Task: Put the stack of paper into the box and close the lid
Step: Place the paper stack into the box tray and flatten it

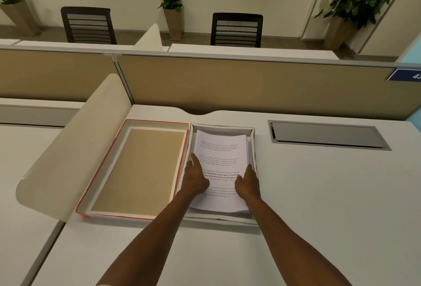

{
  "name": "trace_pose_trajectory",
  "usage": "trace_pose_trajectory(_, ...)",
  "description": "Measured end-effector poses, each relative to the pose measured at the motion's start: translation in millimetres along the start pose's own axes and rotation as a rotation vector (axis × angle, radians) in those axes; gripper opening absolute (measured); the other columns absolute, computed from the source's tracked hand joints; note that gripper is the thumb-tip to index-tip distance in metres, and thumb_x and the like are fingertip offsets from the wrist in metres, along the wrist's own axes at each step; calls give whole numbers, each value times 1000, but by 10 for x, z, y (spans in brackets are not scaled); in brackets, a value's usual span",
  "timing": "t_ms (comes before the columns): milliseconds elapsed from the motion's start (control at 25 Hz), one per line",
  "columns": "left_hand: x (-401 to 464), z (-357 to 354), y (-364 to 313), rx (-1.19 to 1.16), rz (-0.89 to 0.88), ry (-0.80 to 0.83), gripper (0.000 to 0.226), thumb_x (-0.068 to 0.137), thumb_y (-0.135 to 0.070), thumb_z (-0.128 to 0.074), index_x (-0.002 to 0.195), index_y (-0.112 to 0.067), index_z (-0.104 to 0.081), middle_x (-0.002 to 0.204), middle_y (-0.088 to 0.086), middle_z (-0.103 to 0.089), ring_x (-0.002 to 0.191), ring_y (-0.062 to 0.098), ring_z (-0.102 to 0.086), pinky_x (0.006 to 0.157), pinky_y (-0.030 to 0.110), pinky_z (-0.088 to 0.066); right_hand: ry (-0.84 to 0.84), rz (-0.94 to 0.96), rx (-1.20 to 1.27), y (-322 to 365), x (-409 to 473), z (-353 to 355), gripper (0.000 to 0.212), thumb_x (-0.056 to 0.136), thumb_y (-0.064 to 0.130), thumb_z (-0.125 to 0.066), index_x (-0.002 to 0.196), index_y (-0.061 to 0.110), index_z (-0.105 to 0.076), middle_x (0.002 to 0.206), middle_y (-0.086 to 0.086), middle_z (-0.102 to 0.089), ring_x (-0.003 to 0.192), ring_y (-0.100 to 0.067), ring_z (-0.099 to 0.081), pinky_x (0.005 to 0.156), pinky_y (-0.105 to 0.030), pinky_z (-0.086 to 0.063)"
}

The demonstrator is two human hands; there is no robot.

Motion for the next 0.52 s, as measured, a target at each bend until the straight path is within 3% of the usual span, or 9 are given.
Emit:
trace_pose_trajectory(240, 15, -29, 126, 35, -36, 10, 99, 93, -12, -60, 158, -13, 15, 169, 14, -5, 153, 36, -21, 120, 47, -35, -54, 103, 110, -19, -25, 21, 64, 99, 15, -55, 155, 16, -25, 152, -8, -44, 136, -32, -48, 109, -43, -42)
trace_pose_trajectory(520, 35, -57, 121, 82, -56, 37, 100, 96, -13, -59, 157, -13, 19, 169, 15, 5, 155, 36, -14, 121, 46, -33, -30, 37, -46, 34, -3, -5, 74, 100, 18, -53, 157, 9, -7, 158, -15, -32, 141, -33, -39, 111, -41, -39)
Point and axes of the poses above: each hand's wrist, its own x-axis towards the middle knuckle, its own z-axis out of the back of the hand, y = z × x, the point moved 1 cm from there along x, towards the middle knuckle
